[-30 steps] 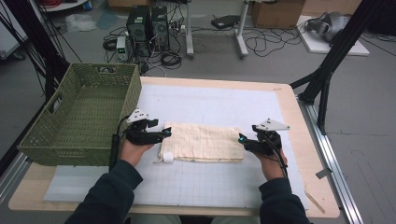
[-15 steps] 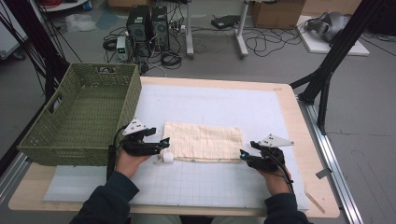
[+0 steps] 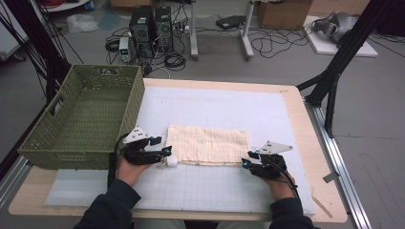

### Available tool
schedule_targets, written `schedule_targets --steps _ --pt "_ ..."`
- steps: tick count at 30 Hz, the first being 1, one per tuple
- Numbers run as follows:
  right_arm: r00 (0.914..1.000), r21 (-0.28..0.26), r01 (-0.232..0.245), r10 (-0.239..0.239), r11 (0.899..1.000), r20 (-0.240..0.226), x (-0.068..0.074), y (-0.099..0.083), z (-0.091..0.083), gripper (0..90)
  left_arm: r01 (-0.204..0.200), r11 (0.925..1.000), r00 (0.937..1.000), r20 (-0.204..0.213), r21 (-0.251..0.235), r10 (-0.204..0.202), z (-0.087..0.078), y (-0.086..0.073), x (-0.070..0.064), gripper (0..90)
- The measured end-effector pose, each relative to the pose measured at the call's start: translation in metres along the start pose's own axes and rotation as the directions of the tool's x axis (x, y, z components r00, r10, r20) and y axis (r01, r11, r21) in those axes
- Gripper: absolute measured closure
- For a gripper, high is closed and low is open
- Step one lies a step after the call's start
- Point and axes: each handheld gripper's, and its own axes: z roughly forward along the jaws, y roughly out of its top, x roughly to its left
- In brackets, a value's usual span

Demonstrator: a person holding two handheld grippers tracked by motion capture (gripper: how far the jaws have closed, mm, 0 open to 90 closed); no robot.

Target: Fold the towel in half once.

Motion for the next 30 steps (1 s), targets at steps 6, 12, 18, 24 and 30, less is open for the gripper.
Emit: schedule_targets --steps 6,12,18,24,30 --pt "0.9991 0.013 0.029 -0.028 1.000 -0.030 0.002 0.001 0.003 85.8 -0.022 0.9996 0.9993 0.030 0.018 0.021 0.000 -0.001 -0.001 52.6" --pt "0.9961 -0.042 0.049 -0.052 0.998 -0.072 0.008 0.008 -0.011 86.1 -0.040 0.9976 0.9986 0.036 0.057 0.038 0.001 -0.002 -0.003 64.0" --pt "0.9952 -0.015 0.049 -0.050 0.999 -0.084 0.006 0.005 -0.009 86.0 -0.037 0.9922 0.9984 0.047 0.119 0.032 0.006 -0.005 -0.006 62.1" --pt "0.9954 -0.019 0.049 -0.050 0.999 -0.082 0.006 0.006 -0.010 85.9 -0.119 0.9724 0.9928 0.015 0.201 0.119 0.015 -0.009 -0.014 70.2" --pt "0.9953 -0.022 0.049 -0.051 0.999 -0.082 0.006 0.006 -0.010 85.9 -0.179 0.9681 0.9823 -0.023 0.175 0.186 0.015 -0.007 -0.021 88.9"
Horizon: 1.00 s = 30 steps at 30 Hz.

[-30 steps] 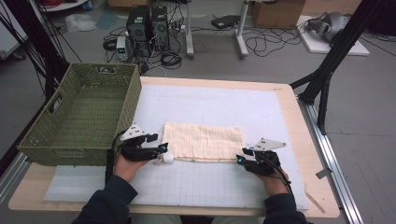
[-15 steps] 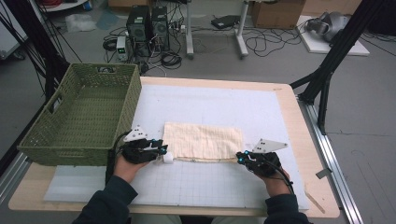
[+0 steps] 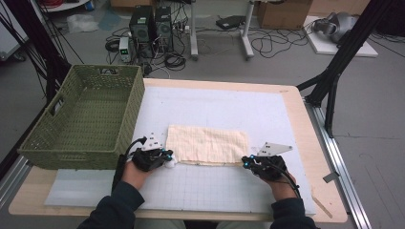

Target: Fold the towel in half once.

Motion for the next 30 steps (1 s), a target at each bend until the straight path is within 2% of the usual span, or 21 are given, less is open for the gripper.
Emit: schedule_targets --steps 9,12,17,24,25,27,30 --pt "0.9999 -0.018 -0.011 0.011 1.000 -0.010 0.000 0.001 -0.002 85.9 0.070 0.9966 0.9975 0.010 -0.044 -0.070 -0.012 0.000 0.010 89.4" --pt "0.9998 -0.024 -0.011 0.011 1.000 -0.019 0.001 0.002 -0.002 86.0 0.076 0.9961 0.9971 0.009 -0.044 -0.076 -0.017 0.000 0.014 89.5" --pt "0.9987 -0.033 -0.004 0.003 0.999 -0.051 0.004 0.005 -0.002 86.0 0.092 0.9939 0.9956 -0.016 -0.061 -0.093 -0.026 0.000 0.021 89.6" --pt "0.9979 -0.044 0.002 -0.005 0.999 -0.065 0.006 0.007 -0.006 86.1 0.098 0.9917 0.9951 -0.005 -0.083 -0.099 -0.036 0.000 0.023 89.6" --pt "0.9974 -0.036 -0.008 0.005 0.999 -0.072 0.006 0.007 -0.006 86.0 0.095 0.9923 0.9954 -0.003 -0.079 -0.096 -0.036 0.000 0.022 89.5" --pt "0.9984 -0.012 -0.005 0.004 1.000 -0.056 0.005 0.005 -0.006 86.0 0.093 0.9938 0.9956 0.019 -0.061 -0.092 -0.033 -0.002 0.020 89.5" --pt "0.9994 0.055 0.003 -0.001 0.998 -0.034 0.003 0.001 0.000 85.8 0.087 0.9961 0.9945 0.059 -0.014 -0.086 -0.027 -0.002 0.017 89.4"
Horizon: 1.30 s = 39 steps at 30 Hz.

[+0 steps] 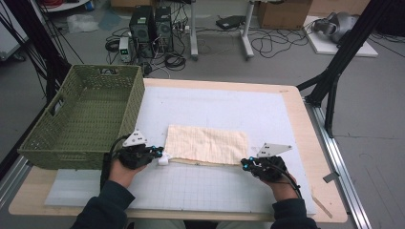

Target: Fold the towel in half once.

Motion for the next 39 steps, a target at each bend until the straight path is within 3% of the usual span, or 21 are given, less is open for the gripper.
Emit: schedule_targets --steps 2,4,9,12,16,18,21,24,27,33,36,39 --pt "1.0000 0.043 0.000 0.000 0.999 -0.001 -0.001 -0.002 0.004 83.6 0.006 0.9998 0.9999 0.009 0.020 -0.006 0.001 -0.001 0.000 89.4" --pt "0.9998 0.045 -0.018 0.018 0.999 0.013 -0.002 -0.003 0.003 73.9 0.014 0.9997 0.9998 0.016 0.022 -0.014 0.001 -0.001 0.001 89.0" --pt "0.9921 -0.064 -0.084 0.089 0.994 0.089 -0.009 0.000 -0.008 60.4 0.031 0.9992 0.9995 0.005 -0.026 -0.031 -0.001 0.003 -0.001 83.8" --pt "0.9859 -0.099 -0.086 0.100 0.991 0.135 -0.010 0.001 -0.009 64.1 0.038 0.9975 0.9993 0.003 -0.060 -0.038 -0.001 0.005 -0.001 82.0" --pt "0.9871 -0.060 -0.059 0.067 0.996 0.145 -0.010 0.002 0.006 70.1 0.010 0.9947 0.9998 -0.014 -0.102 -0.011 0.008 0.009 -0.003 72.7" --pt "0.9883 -0.032 -0.062 0.065 0.998 0.138 -0.011 0.002 0.016 70.8 -0.003 0.9959 0.9998 -0.020 -0.091 0.001 0.017 0.009 -0.003 70.9" --pt "0.9838 0.005 -0.044 0.042 0.999 0.174 -0.012 0.000 0.025 72.9 -0.025 0.9992 0.9995 -0.021 -0.031 0.024 0.029 0.007 -0.005 71.3" --pt "0.9655 0.028 -0.033 0.024 0.999 0.259 -0.013 0.001 0.024 69.9 -0.042 0.9990 0.9987 -0.026 0.016 0.043 0.034 0.004 -0.007 73.6" --pt "0.9651 0.024 -0.045 0.038 0.999 0.259 -0.013 0.001 0.022 67.5 -0.051 0.9970 0.9981 -0.031 0.058 0.053 0.038 0.001 -0.008 77.1" --pt "0.9597 -0.027 -0.080 0.084 0.996 0.268 -0.019 -0.004 0.009 63.5 -0.065 0.9943 0.9967 -0.043 0.084 0.069 0.033 0.001 -0.008 86.0" --pt "0.9561 -0.071 -0.104 0.120 0.992 0.268 -0.023 -0.007 0.000 57.0 -0.071 0.9929 0.9954 -0.058 0.095 0.077 0.028 0.000 -0.007 86.3" --pt "0.9451 -0.125 -0.122 0.154 0.985 0.288 -0.025 -0.008 -0.008 49.2 -0.054 0.9959 0.9957 -0.071 0.073 0.059 0.022 -0.001 -0.004 84.6"
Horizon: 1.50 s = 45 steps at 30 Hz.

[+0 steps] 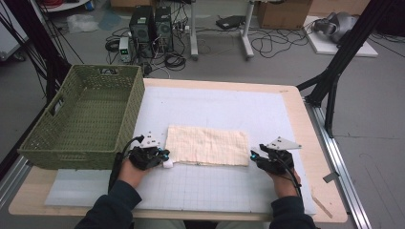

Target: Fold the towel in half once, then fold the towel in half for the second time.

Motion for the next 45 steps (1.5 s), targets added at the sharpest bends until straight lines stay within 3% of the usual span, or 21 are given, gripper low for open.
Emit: schedule_targets --steps 2,3,4,6,9,12,14,22,29,32,39,45 --pt "0.9995 -0.026 -0.024 0.025 0.999 0.021 -0.003 0.001 -0.004 42.8 0.026 0.9984 0.9996 0.000 -0.051 -0.027 -0.004 -0.001 0.003 76.8" --pt "0.9990 -0.038 -0.035 0.036 0.999 0.028 -0.005 0.001 -0.006 39.7 0.047 0.9955 0.9989 0.002 -0.082 -0.047 -0.007 -0.001 0.005 68.8" --pt "0.9985 -0.047 -0.044 0.045 0.998 0.031 -0.007 0.001 -0.008 36.6 0.083 0.9887 0.9966 0.011 -0.125 -0.082 -0.009 -0.002 0.007 58.9" --pt "0.9983 -0.083 -0.054 0.055 0.995 0.018 -0.010 0.001 -0.011 30.3 0.117 0.9722 0.9932 0.024 -0.203 -0.114 -0.015 -0.002 0.010 48.0" --pt "0.9990 -0.099 -0.042 0.043 0.994 0.009 -0.010 0.003 -0.015 20.2 0.129 0.9452 0.9916 0.028 -0.300 -0.126 -0.023 0.000 0.011 32.0" --pt "0.9998 -0.111 -0.019 0.018 0.994 -0.006 -0.009 0.004 -0.017 12.8 0.127 0.9305 0.9919 0.036 -0.344 -0.122 -0.026 0.001 0.011 24.0" --pt "0.9998 -0.122 -0.012 0.010 0.993 -0.018 -0.009 0.005 -0.017 11.5 0.116 0.9299 0.9931 0.030 -0.349 -0.113 -0.025 0.001 0.011 19.0" --pt "0.9970 -0.095 -0.026 0.019 0.995 -0.075 -0.010 0.005 -0.012 11.5 0.117 0.9360 0.9931 0.039 -0.332 -0.110 -0.025 0.001 0.010 18.7" --pt "0.9969 -0.092 -0.013 0.006 0.996 -0.079 -0.010 0.006 -0.012 11.4 0.127 0.9349 0.9919 0.047 -0.331 -0.118 -0.024 0.000 0.012 19.4" --pt "0.9968 -0.088 -0.018 0.011 0.996 -0.079 -0.010 0.006 -0.012 11.4 0.124 0.9379 0.9922 0.047 -0.324 -0.115 -0.023 0.000 0.011 19.4" --pt "0.9960 -0.084 -0.021 0.013 0.996 -0.088 -0.009 0.005 -0.011 11.5 0.137 0.9297 0.9905 0.056 -0.342 -0.126 -0.024 0.001 0.013 20.9" --pt "0.9955 -0.070 -0.013 0.006 0.997 -0.094 -0.008 0.004 -0.010 11.5 0.136 0.9293 0.9904 0.071 -0.343 -0.119 -0.024 0.007 0.013 23.3"
